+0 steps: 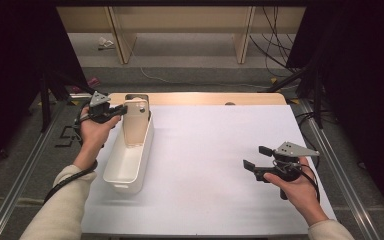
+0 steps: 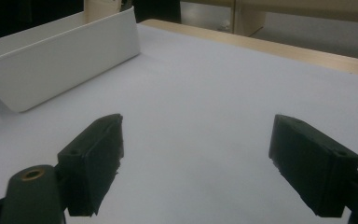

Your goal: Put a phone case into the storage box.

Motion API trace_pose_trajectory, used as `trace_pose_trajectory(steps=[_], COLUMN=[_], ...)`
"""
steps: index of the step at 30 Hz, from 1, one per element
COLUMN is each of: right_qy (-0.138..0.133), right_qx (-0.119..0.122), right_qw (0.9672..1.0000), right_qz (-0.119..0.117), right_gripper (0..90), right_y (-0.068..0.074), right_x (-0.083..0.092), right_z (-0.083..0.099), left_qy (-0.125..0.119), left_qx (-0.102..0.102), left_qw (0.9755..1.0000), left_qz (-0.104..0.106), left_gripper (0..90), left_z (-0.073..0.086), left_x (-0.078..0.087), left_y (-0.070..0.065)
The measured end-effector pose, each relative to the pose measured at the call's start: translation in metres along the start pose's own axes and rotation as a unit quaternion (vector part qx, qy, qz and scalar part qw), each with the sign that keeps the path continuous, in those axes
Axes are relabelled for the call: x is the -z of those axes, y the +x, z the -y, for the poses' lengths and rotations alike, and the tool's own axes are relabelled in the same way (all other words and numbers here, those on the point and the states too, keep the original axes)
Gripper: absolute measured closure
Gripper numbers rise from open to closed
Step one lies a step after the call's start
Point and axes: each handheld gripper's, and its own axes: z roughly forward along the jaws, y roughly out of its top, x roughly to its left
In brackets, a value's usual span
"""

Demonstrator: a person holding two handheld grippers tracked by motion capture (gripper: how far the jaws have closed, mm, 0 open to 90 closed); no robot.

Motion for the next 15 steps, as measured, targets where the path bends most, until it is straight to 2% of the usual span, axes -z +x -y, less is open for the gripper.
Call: trace_pose_trajectory(steps=[15], right_qy=[0.001], right_qx=[0.000], right_qw=[1.0000], right_qz=[-0.001], right_gripper=[18.5], right_y=[-0.0004], right_x=[0.0000], right_z=[0.0000], left_qy=[-0.003], left_qx=[-0.023], left_qw=[0.9997], left_qz=[-0.008], left_gripper=[76.9], left_z=[0.0013], left_x=[-0.0084], left_y=[0.0003])
